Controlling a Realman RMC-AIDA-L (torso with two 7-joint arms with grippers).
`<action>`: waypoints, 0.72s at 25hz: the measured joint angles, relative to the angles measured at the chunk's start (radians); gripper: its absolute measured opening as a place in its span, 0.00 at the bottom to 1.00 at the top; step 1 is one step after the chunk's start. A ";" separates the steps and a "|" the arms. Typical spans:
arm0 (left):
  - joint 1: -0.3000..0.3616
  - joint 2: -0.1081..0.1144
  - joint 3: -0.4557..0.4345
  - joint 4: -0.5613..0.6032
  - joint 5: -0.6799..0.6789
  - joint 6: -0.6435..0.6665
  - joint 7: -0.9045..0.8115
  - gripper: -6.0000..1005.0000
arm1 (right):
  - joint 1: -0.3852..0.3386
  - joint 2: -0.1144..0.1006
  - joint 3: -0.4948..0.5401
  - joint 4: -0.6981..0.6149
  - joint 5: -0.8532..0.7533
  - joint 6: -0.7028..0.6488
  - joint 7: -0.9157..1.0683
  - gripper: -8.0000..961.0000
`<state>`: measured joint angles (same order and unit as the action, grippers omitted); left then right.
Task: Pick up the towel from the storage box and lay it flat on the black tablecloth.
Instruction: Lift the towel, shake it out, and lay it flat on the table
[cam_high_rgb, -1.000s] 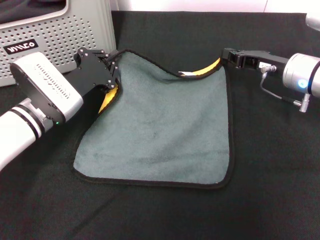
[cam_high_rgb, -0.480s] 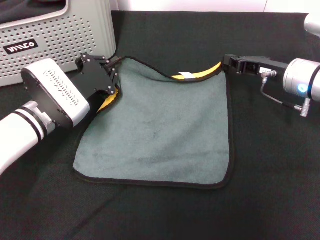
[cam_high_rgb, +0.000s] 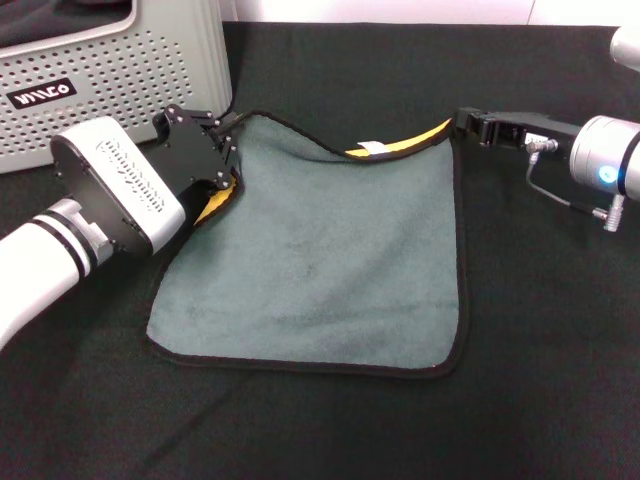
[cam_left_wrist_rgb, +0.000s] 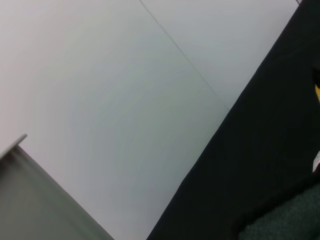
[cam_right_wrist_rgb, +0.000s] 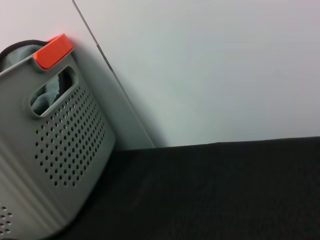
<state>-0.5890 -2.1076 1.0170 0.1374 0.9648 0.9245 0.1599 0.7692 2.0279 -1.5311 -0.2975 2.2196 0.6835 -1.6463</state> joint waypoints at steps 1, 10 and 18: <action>0.000 0.000 0.000 0.000 0.000 0.000 0.004 0.05 | 0.000 0.000 0.001 0.000 0.000 -0.001 -0.001 0.07; -0.004 0.000 -0.002 -0.001 -0.045 -0.009 0.022 0.06 | 0.001 0.000 0.007 -0.007 0.000 -0.015 -0.007 0.09; 0.001 0.000 -0.003 -0.002 -0.095 0.002 0.058 0.16 | -0.009 -0.004 0.012 -0.032 0.000 -0.011 -0.056 0.10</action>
<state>-0.5885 -2.1077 1.0143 0.1351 0.8699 0.9266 0.2175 0.7604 2.0243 -1.5188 -0.3297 2.2194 0.6723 -1.7025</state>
